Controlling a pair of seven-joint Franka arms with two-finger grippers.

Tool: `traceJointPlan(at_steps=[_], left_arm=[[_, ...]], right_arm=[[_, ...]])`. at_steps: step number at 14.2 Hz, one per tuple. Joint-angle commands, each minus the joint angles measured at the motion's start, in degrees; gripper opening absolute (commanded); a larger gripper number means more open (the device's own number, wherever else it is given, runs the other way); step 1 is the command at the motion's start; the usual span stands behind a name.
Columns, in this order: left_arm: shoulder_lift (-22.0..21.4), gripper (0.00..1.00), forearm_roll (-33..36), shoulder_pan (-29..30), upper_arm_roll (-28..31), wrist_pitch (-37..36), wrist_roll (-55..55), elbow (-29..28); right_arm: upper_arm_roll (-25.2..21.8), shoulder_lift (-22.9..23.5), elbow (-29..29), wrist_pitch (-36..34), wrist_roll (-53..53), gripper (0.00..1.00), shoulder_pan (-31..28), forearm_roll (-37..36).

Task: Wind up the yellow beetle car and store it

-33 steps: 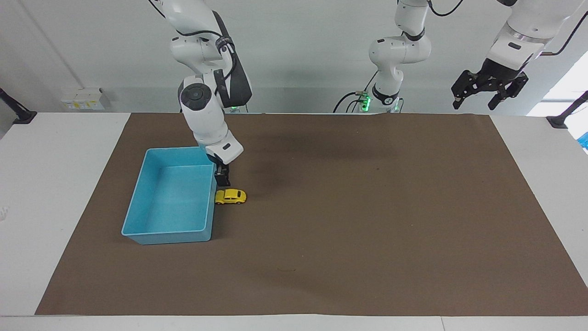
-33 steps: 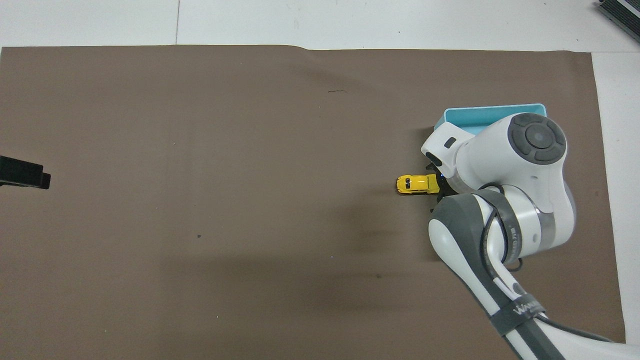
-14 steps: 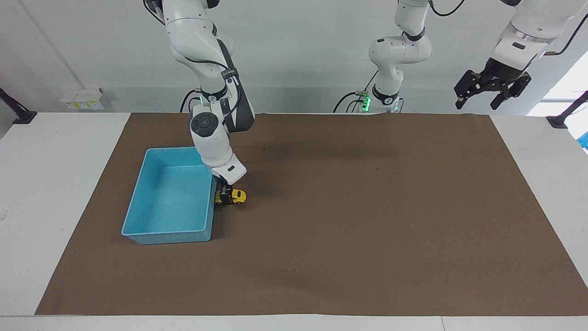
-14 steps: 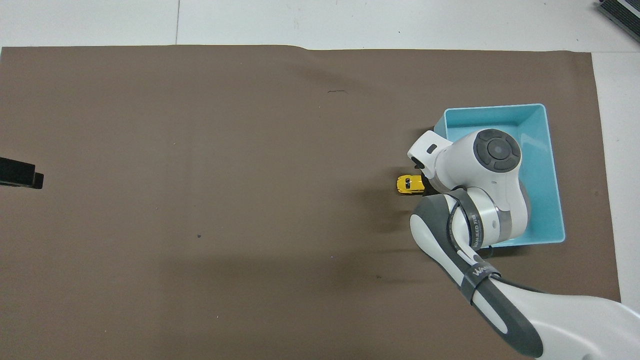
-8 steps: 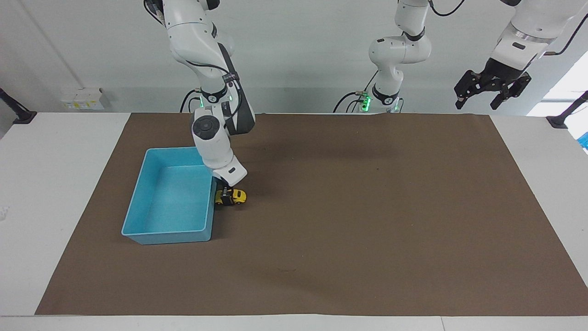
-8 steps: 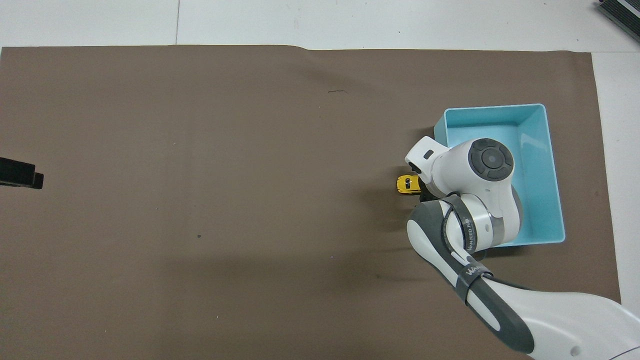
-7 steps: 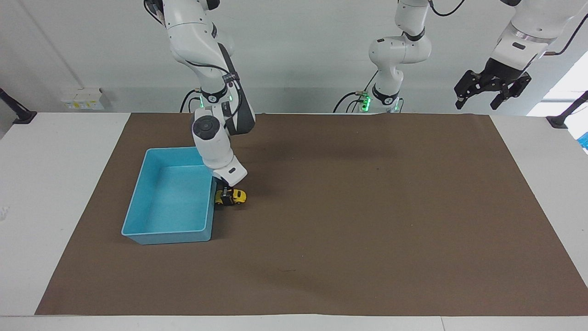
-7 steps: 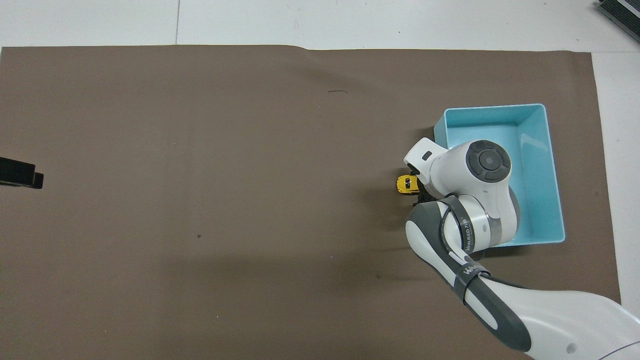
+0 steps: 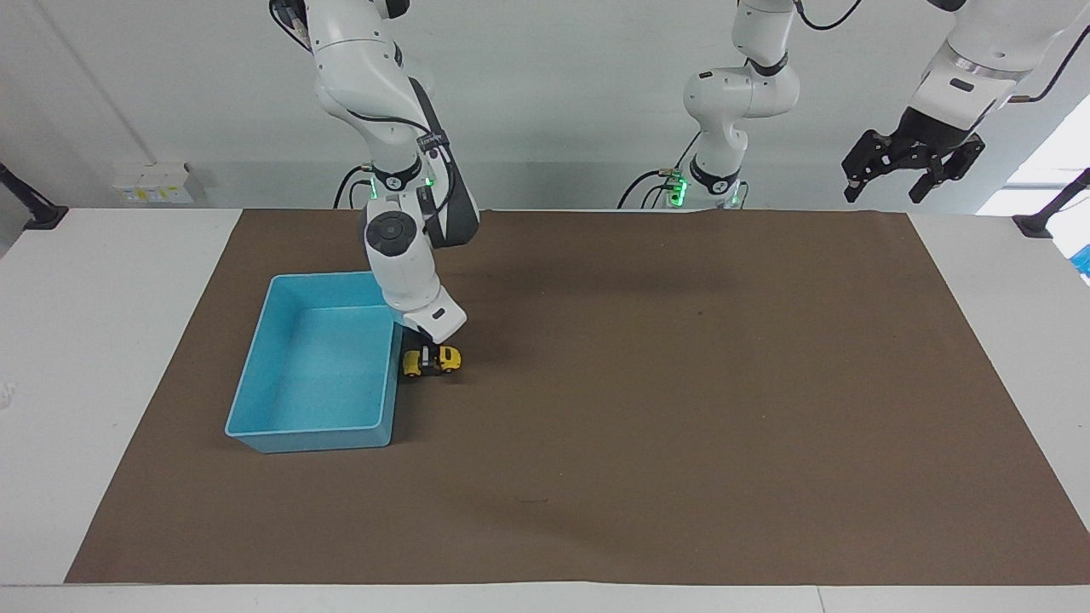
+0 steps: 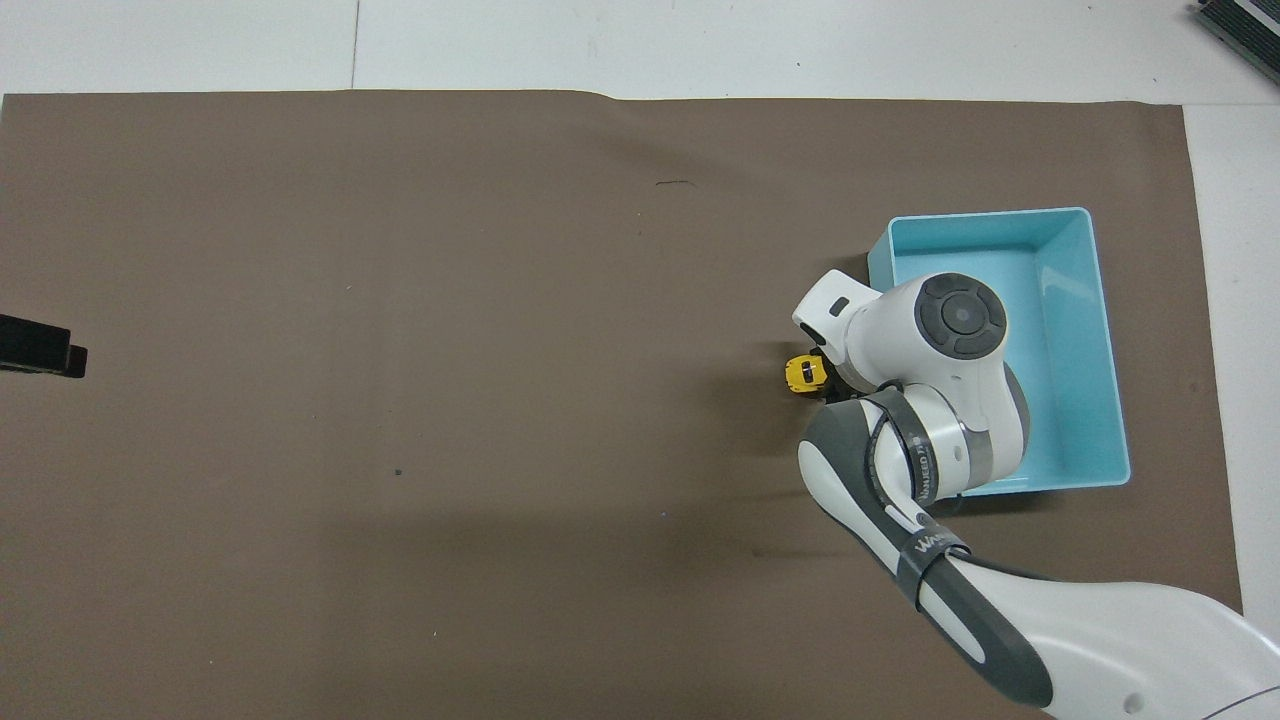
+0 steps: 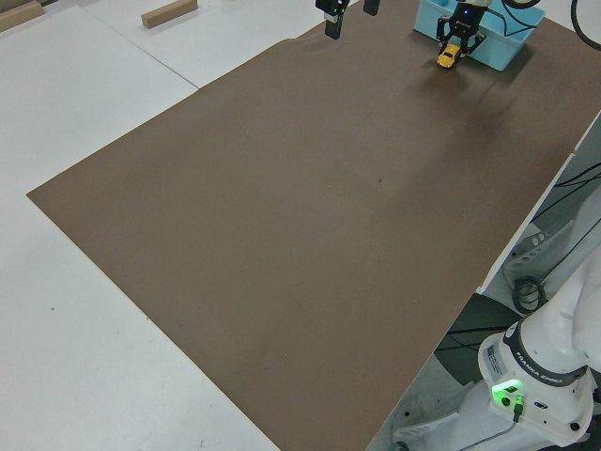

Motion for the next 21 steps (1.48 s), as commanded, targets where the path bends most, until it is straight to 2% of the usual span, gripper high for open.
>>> traceJointPlan(at_steps=[1,6,10,14,21], left_arm=[[-1.27,1.0,-0.58,-0.57,0.75,-0.36,0.42,-1.16],[-1.27,1.0,-0.58,-0.57,0.75,-0.36,0.42,-1.16],[-1.27,1.0,-0.58,-0.57,0.75,-0.36,0.42,-1.16],[-1.27,1.0,-0.5,-0.57,0.66,-0.36,0.42,-1.16],[-1.27,1.0,-0.58,-0.57,0.75,-0.36,0.42,-1.16]], right_arm=[[-0.07,1.74,5.75,-4.99,2.81,0.0,1.97,-1.17],[0.01,1.13,7.52,-6.14,4.14,0.0,2.42,-0.73],[0.01,0.34,12.0,-13.25,4.22,0.0,2.42,-0.38],[0.01,-2.73,12.27,-16.86,4.14,0.0,1.89,-0.29],[-0.69,-5.11,12.88,-20.64,3.0,0.0,0.66,-1.08]])
